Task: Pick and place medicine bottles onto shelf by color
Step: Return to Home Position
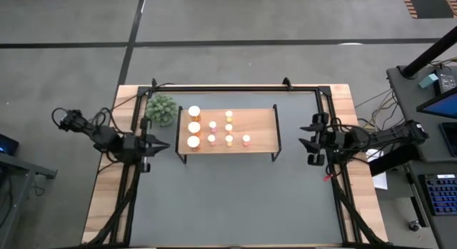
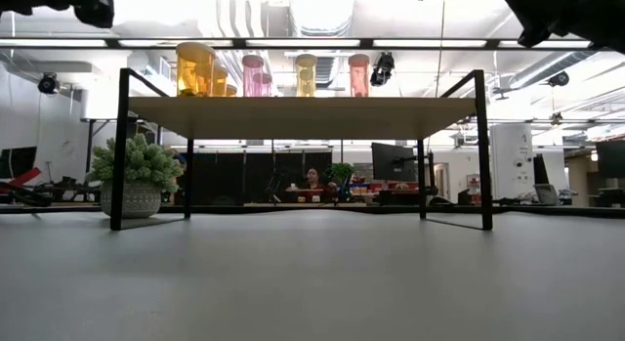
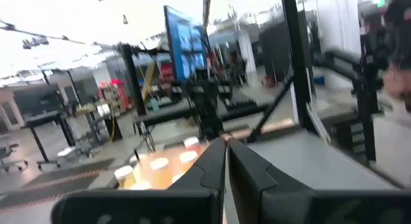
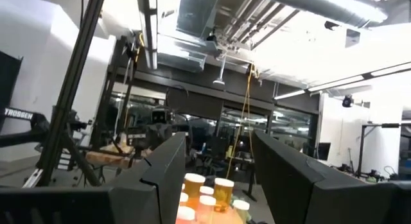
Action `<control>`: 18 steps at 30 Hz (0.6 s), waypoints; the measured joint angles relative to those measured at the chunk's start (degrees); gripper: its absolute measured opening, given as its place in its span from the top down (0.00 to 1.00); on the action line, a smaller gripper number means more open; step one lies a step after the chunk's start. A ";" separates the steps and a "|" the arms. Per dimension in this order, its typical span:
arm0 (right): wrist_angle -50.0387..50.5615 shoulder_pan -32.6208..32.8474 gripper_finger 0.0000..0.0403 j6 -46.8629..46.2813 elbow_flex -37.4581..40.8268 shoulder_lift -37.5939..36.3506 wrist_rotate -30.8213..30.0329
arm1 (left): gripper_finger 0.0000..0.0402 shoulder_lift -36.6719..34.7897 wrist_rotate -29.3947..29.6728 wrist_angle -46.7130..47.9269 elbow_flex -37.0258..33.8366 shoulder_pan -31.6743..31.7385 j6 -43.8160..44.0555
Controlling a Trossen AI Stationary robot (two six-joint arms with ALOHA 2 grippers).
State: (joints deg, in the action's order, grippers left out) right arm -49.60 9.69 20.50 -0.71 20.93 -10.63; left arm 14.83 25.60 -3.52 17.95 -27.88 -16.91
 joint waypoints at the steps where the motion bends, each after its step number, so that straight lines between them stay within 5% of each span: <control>1: 0.04 0.02 0.58 0.07 0.00 -0.18 0.00 | 1.00 -1.13 0.05 -0.32 -0.40 0.00 -0.01; 13: 2.50 0.00 0.58 3.09 0.04 -2.62 -0.26 | 1.00 -13.76 0.25 -0.11 -7.57 0.00 -1.53; 18: 4.75 0.00 0.58 3.94 0.04 -4.11 -6.15 | 1.00 -12.41 1.92 -0.22 -8.18 0.02 -1.78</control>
State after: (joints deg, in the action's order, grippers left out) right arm -44.86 9.69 24.44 -0.67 16.82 -16.78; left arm 2.42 27.52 -3.73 9.77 -27.86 -18.69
